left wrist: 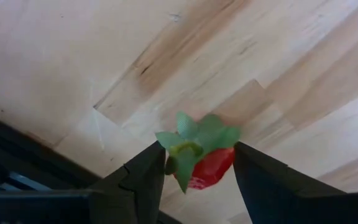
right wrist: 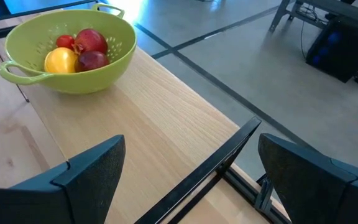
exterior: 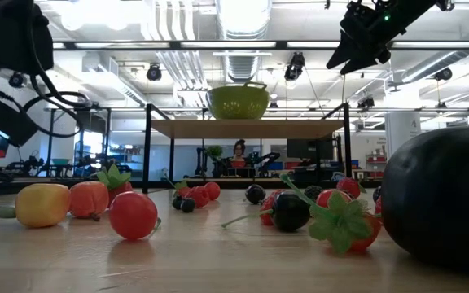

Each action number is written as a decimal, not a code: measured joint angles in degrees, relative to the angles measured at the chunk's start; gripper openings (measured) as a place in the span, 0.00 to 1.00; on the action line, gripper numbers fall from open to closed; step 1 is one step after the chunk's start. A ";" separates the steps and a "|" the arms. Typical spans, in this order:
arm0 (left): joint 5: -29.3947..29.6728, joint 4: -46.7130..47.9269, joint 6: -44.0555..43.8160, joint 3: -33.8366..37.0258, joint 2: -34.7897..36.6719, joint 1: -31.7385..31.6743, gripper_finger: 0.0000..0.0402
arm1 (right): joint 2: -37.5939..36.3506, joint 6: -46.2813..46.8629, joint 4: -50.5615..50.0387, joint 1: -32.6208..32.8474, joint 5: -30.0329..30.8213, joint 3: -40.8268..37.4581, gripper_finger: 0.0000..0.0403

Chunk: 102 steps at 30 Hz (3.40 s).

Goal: Pick & Place Fruit
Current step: Put the strawberry into the green colander on the shelf

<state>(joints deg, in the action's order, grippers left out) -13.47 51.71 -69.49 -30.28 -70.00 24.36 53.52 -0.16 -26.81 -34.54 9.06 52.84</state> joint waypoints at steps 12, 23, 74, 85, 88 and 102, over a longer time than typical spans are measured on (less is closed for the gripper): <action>-0.39 -2.39 -0.28 1.46 -1.70 -0.02 0.37 | 0.00 -0.19 -0.02 0.02 0.00 -0.01 0.90; 0.14 -2.78 -0.90 0.45 -1.83 -0.01 0.40 | 0.00 -0.22 -0.01 0.02 0.00 -0.02 0.90; 24.32 -71.14 54.98 -4.04 -1.85 -18.59 0.39 | -0.01 0.04 0.00 0.02 -0.04 -0.04 0.90; 24.19 -71.24 76.02 -16.80 -2.07 -25.66 0.40 | 0.00 0.20 -0.01 0.00 -0.04 -0.04 0.90; 24.04 -71.32 80.29 -20.22 -2.07 -27.59 0.40 | 0.00 0.20 -0.01 0.00 -0.04 -0.04 0.90; 24.04 -70.74 84.52 -28.68 -2.09 -41.66 0.41 | 0.00 0.04 -0.02 0.00 -0.02 -0.04 0.90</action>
<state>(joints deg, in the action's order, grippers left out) 10.57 -19.03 15.03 -58.96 -72.09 -17.31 53.52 -0.12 -26.83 -34.54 9.04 52.80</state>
